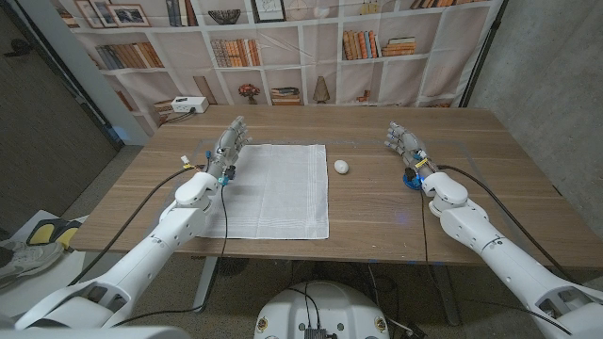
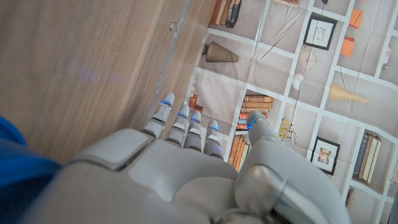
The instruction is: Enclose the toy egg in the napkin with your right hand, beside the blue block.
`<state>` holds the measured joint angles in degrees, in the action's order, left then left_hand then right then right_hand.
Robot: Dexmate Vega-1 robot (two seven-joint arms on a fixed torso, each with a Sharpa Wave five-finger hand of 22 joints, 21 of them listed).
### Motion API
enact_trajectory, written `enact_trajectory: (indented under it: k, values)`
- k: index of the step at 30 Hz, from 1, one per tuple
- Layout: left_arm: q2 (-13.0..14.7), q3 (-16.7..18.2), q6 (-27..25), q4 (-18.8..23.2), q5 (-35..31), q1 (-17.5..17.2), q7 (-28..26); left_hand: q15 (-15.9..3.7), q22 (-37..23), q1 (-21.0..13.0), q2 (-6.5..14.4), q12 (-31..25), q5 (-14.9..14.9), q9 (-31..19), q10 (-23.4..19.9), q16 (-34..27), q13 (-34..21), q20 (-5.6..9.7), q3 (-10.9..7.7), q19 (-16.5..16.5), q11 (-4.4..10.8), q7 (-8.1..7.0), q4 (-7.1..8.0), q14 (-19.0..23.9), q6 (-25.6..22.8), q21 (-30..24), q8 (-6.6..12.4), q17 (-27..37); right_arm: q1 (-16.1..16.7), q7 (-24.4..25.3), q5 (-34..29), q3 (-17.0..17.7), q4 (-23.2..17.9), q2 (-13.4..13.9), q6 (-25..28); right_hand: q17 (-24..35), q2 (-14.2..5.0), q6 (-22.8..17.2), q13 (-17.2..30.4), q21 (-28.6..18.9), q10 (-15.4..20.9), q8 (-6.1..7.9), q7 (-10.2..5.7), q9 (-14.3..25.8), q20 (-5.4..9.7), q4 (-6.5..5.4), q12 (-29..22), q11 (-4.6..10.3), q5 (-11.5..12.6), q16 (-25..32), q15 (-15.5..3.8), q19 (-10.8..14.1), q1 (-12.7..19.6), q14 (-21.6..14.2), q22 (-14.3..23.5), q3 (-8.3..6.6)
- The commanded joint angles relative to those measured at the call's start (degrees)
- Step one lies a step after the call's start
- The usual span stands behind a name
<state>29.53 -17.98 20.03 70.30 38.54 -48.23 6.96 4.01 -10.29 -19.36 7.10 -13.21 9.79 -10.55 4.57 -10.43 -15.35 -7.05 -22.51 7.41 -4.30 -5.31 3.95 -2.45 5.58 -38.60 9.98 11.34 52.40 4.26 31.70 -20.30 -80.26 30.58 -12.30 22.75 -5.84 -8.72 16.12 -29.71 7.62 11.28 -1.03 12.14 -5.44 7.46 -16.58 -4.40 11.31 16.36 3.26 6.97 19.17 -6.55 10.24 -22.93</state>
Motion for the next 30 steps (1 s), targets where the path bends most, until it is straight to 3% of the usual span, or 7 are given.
enact_trajectory:
  k: [1, 7, 11, 20, 30]
  values:
    - [-1.73, 4.55, 3.93, -6.44, -2.64, 1.57, 7.90, 0.36, -0.31, -0.48, -0.08, -0.28, 0.25, -0.26, 0.42, -0.45, -0.03, 0.03, -0.42, 0.25, -0.04, -0.06, 0.00, -0.13, 0.60, -0.19, 0.31, 0.09, 3.44, 10.08, -8.96, 0.45, -14.44, 0.40, 4.16, -0.01, -0.08, -0.41, 0.15, -0.14, 0.84, 0.20, 0.19, 0.15, 0.47, 0.00, -0.11, -0.01, 0.31, 0.33, 0.15, 0.51, 0.22, -0.47, 0.10, -0.19]
    - [-3.04, 5.08, 3.77, -6.55, -5.81, 2.39, 6.41, 0.41, -0.31, -0.37, -0.09, -0.25, 0.25, -0.20, 0.36, -0.50, 0.09, 0.18, -0.41, 0.18, 0.04, 0.01, -0.02, -0.17, 0.54, -0.13, 0.39, 0.04, 0.67, 7.28, -11.11, 0.80, -10.51, 0.81, 1.52, -0.23, 0.05, -0.96, -0.03, -0.05, 1.36, 0.42, 0.06, 0.04, 0.71, 0.06, -0.11, -0.27, 0.22, 0.27, 0.13, 0.63, 0.15, -0.59, 0.09, -0.05]
    - [-3.00, 5.05, 2.73, -3.08, -8.91, 1.86, 3.39, 0.37, -0.32, -0.27, -0.11, -0.30, 0.24, -0.15, 0.10, -0.59, 0.19, 0.31, -0.40, 0.03, 0.00, 0.00, -0.05, -0.05, 0.41, -0.12, 0.47, 0.00, -0.92, 5.29, -12.20, 1.36, -7.98, 1.60, -0.87, -0.49, 0.12, -1.83, -0.22, -0.02, 1.95, 0.72, 0.26, -0.08, 1.21, 0.20, -0.12, -0.48, 0.16, 0.28, -0.05, 0.98, 0.23, -0.97, 0.08, 0.01]
    - [-2.67, 5.10, 0.09, 3.08, -13.68, 0.21, -1.02, 0.42, -0.32, -0.06, -0.14, -0.49, 0.24, -0.06, -0.68, -0.81, 0.43, 0.21, -0.38, -0.29, -0.10, 0.25, -0.15, 0.29, -0.32, -0.05, 0.80, -0.11, -1.14, 3.13, -14.19, 2.34, -7.74, 4.59, -1.49, -0.87, -0.20, -3.05, -0.54, 0.27, 2.76, 1.09, 0.24, -0.24, 0.90, 0.37, -0.07, -0.47, 0.17, 0.22, 0.15, 0.93, 0.54, -1.24, 0.06, -0.08]
    - [-0.52, 6.31, -3.94, 9.81, -16.74, -2.94, -4.15, 1.63, -0.36, 0.49, -0.17, -0.72, 0.24, 0.08, -1.95, -1.57, 0.99, -3.02, -0.37, -0.82, 0.37, -0.20, -0.32, 2.21, -1.00, 0.20, 0.98, -0.26, -0.22, 2.64, -19.14, 2.09, -11.48, 9.03, -0.39, -1.04, -0.62, -3.16, -0.84, 0.69, 3.11, 0.98, 0.16, -0.38, -0.65, 0.11, 0.18, -0.45, 0.22, 0.39, 0.11, 0.58, 0.30, -1.76, 0.08, 0.08]
